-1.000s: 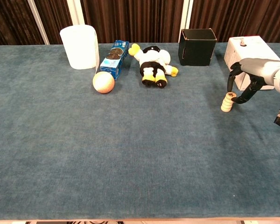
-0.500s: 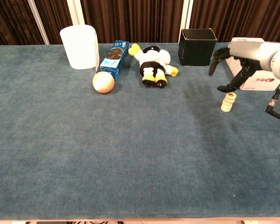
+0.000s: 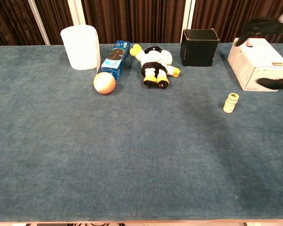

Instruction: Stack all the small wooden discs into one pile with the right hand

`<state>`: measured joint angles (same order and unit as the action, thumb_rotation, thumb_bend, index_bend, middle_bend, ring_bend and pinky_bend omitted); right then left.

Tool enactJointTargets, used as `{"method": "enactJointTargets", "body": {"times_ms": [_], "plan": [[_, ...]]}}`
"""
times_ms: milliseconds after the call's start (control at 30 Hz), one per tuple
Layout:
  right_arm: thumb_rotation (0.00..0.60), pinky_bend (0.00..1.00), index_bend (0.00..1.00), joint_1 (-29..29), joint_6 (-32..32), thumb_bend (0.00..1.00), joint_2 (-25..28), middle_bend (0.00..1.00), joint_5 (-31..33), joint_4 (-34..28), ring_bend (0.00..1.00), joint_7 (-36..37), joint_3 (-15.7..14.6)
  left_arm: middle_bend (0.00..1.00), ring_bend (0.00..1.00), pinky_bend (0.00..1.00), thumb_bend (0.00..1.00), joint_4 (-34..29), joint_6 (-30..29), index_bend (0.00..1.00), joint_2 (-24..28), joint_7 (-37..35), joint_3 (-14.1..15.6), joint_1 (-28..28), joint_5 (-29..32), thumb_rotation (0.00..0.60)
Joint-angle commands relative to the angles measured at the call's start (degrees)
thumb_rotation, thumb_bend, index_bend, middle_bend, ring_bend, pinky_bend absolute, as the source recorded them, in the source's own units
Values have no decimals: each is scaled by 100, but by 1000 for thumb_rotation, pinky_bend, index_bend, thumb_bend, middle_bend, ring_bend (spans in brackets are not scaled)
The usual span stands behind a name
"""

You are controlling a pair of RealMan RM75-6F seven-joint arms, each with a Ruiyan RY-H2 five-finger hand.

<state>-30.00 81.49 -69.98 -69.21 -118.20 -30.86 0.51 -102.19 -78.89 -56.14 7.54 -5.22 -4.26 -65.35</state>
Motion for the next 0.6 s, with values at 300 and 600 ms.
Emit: {"method": "enactJointTargets", "body": {"times_ms": [300,600], "plan": [[600,0,197,1609,1530,407,339,0,-1631,827,0,537,-1137,0,0,0,151,493,-71,23,-217,-149,-36,-42,-227,600],[600,0,159,2176,1938,406,278,0,-1656,1363,0,993,-1018,0,0,0,151,633,-174,22,-326,-152,6,-32,-465,600]]}}
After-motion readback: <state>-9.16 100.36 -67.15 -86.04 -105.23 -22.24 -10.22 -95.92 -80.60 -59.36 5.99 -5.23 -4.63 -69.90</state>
